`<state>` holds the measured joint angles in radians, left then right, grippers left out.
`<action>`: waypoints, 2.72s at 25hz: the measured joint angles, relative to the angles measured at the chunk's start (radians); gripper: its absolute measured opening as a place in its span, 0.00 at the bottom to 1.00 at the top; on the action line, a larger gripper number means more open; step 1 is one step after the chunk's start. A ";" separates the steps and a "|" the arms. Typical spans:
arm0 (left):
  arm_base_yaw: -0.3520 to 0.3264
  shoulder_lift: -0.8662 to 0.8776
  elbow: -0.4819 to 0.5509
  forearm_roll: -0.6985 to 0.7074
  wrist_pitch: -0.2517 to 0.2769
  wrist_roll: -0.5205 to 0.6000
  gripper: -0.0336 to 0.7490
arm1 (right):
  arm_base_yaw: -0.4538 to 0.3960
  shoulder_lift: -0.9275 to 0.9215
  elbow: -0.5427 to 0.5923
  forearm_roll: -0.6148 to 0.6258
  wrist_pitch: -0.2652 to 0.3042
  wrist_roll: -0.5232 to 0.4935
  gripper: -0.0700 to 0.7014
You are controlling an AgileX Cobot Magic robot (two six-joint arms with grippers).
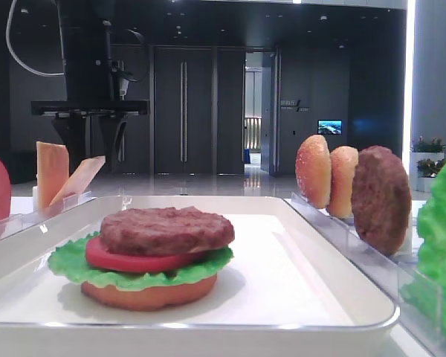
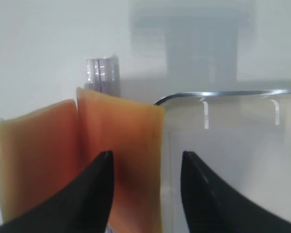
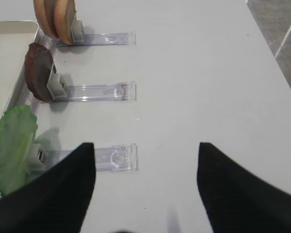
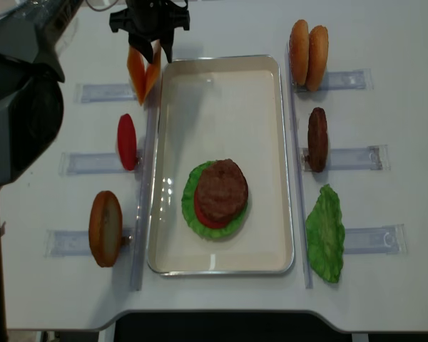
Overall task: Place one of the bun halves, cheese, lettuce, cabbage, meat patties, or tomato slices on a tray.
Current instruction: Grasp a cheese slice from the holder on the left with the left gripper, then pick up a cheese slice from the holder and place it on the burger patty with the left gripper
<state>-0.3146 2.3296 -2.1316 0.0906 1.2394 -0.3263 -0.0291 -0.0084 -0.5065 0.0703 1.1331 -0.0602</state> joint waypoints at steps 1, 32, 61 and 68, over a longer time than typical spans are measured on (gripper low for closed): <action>0.000 0.000 0.000 0.000 0.000 0.001 0.48 | 0.000 0.000 0.000 0.000 0.000 0.000 0.65; 0.000 0.006 -0.003 -0.012 -0.001 0.009 0.08 | 0.000 0.000 0.000 0.000 0.000 0.000 0.65; 0.003 -0.228 0.058 -0.096 0.001 0.025 0.08 | 0.000 0.000 0.000 0.001 0.000 0.000 0.65; 0.002 -0.356 0.133 -0.131 0.002 0.012 0.08 | 0.000 0.000 0.000 0.001 0.000 0.000 0.65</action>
<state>-0.3122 1.9735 -1.9987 -0.0402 1.2413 -0.3142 -0.0291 -0.0084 -0.5065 0.0711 1.1331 -0.0602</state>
